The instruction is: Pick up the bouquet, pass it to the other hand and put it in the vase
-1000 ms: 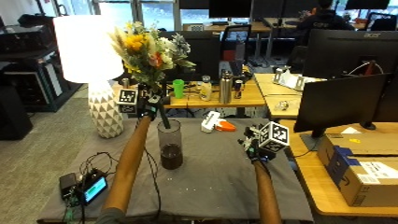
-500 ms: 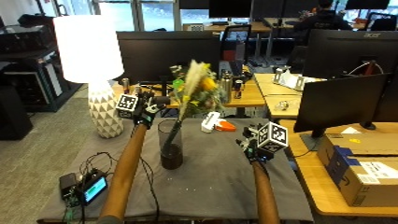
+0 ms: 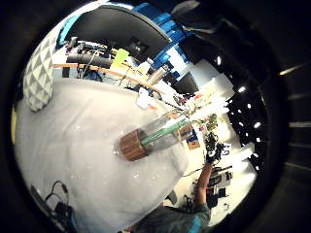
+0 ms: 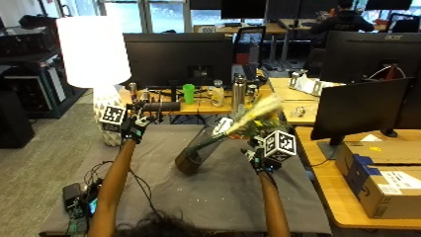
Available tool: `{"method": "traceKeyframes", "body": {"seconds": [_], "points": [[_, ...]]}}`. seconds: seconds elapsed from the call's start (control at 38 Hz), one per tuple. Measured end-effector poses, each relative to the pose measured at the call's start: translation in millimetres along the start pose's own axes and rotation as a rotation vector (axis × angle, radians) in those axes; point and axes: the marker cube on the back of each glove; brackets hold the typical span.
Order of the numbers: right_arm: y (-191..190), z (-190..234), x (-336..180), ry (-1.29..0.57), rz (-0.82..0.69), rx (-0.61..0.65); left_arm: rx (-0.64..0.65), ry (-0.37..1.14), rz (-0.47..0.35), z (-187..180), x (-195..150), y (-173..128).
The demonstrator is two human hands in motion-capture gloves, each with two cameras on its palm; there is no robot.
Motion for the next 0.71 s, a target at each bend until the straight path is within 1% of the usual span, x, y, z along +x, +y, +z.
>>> {"method": "traceKeyframes", "body": {"seconds": [0.03,0.05,0.11,0.21,0.32,0.39,0.45,0.55,0.71], "points": [[0,1,-1,0.000,-0.003,-0.001,-0.006,0.023,-0.067,0,3,6],[1,1,-3,0.000,-0.006,-0.001,-0.012,0.029,-0.104,-2,6,11],[2,3,-6,-0.003,-0.013,-0.004,-0.024,0.002,-0.125,-6,14,21],[4,10,-9,-0.010,-0.023,-0.009,-0.051,-0.069,-0.120,-17,29,37],[4,23,-9,-0.034,-0.025,-0.019,-0.072,-0.134,-0.084,-29,33,48],[4,35,-8,-0.051,-0.022,-0.037,-0.077,-0.144,-0.083,-32,36,56],[3,43,-7,-0.058,-0.017,-0.050,-0.083,-0.132,-0.089,-32,32,59],[2,61,-3,-0.079,0.001,-0.082,-0.100,-0.118,-0.080,-31,15,60],[6,98,12,-0.126,0.034,-0.114,-0.126,-0.094,-0.103,-19,-4,68]]}}
